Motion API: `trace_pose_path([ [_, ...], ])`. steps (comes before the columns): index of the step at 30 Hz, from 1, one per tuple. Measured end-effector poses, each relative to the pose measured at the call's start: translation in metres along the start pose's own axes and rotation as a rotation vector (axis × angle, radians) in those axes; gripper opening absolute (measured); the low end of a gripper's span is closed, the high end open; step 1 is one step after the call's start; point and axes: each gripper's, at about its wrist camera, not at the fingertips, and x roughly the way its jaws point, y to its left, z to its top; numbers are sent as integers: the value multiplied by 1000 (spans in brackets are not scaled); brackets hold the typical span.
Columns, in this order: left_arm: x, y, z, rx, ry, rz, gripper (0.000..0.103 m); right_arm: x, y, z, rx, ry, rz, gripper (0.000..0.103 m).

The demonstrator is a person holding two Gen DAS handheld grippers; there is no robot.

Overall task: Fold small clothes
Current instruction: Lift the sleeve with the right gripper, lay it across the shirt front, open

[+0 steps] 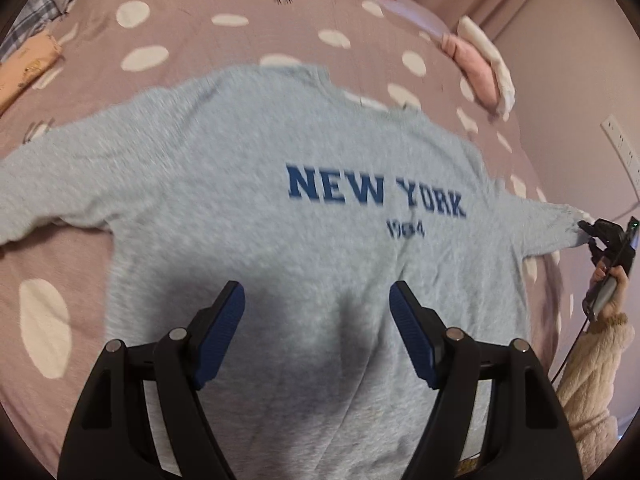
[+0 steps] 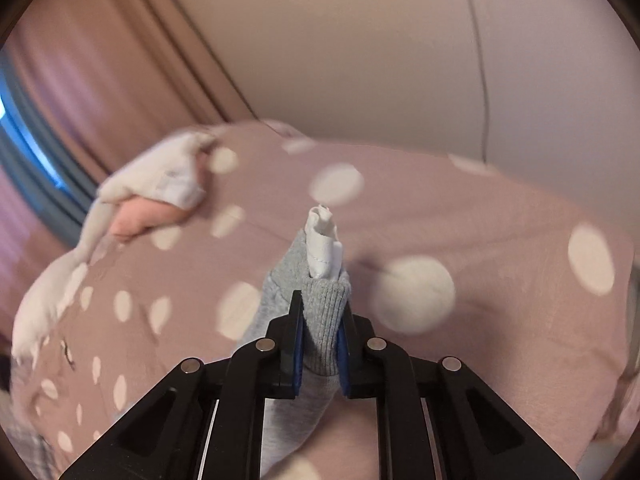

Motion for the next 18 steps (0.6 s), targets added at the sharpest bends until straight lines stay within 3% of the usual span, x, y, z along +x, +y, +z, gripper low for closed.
trace_pose_path([
  [7, -32, 5, 15, -29, -84, -18, 74, -59, 78, 3, -196, -122, 40, 15],
  [18, -68, 22, 25, -66, -185, -33, 74, -99, 161, -25, -345, -123, 219, 15],
])
